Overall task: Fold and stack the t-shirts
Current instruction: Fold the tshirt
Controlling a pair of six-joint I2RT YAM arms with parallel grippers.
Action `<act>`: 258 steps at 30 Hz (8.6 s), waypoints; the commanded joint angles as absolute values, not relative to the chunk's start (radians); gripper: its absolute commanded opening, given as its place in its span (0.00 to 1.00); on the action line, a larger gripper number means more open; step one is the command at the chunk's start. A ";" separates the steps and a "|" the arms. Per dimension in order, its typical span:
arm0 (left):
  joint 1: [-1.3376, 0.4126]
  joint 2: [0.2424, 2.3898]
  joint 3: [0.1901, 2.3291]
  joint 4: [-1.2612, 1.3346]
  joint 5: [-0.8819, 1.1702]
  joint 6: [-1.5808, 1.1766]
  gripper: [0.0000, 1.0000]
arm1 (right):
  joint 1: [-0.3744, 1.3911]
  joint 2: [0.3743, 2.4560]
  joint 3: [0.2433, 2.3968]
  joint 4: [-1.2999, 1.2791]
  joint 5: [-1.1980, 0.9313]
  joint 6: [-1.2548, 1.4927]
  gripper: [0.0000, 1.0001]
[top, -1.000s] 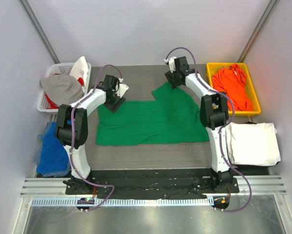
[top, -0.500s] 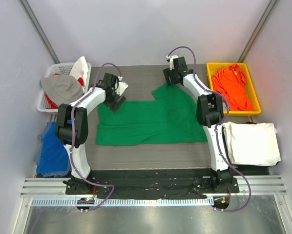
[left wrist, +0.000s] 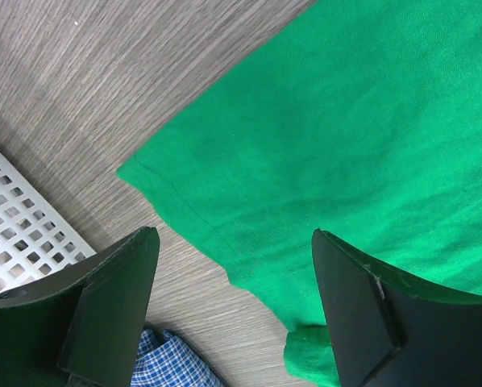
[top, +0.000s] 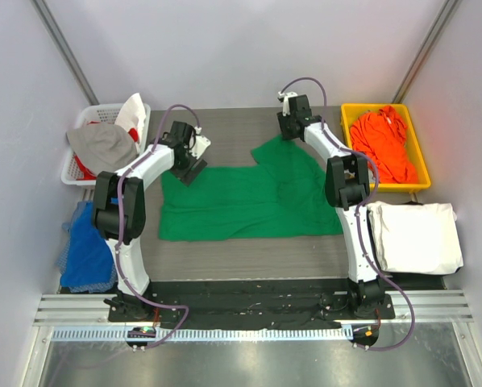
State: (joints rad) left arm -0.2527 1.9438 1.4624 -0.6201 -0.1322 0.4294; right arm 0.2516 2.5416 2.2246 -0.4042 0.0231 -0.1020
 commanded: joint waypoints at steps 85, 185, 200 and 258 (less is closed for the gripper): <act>-0.040 2.240 2.030 -1.092 0.180 0.483 0.00 | 0.245 2.060 1.749 -0.359 -0.075 -0.268 0.01; -0.175 1.842 1.493 -1.132 0.149 0.391 1.00 | 0.285 1.382 0.948 -0.804 -0.141 -0.512 0.44; -0.176 1.805 1.422 -1.083 0.130 0.394 1.00 | 0.307 1.466 1.101 -0.801 -0.173 -0.474 0.71; -0.176 1.850 1.417 -1.017 0.133 0.368 1.00 | 0.521 1.542 1.154 -0.822 -0.196 -0.437 0.01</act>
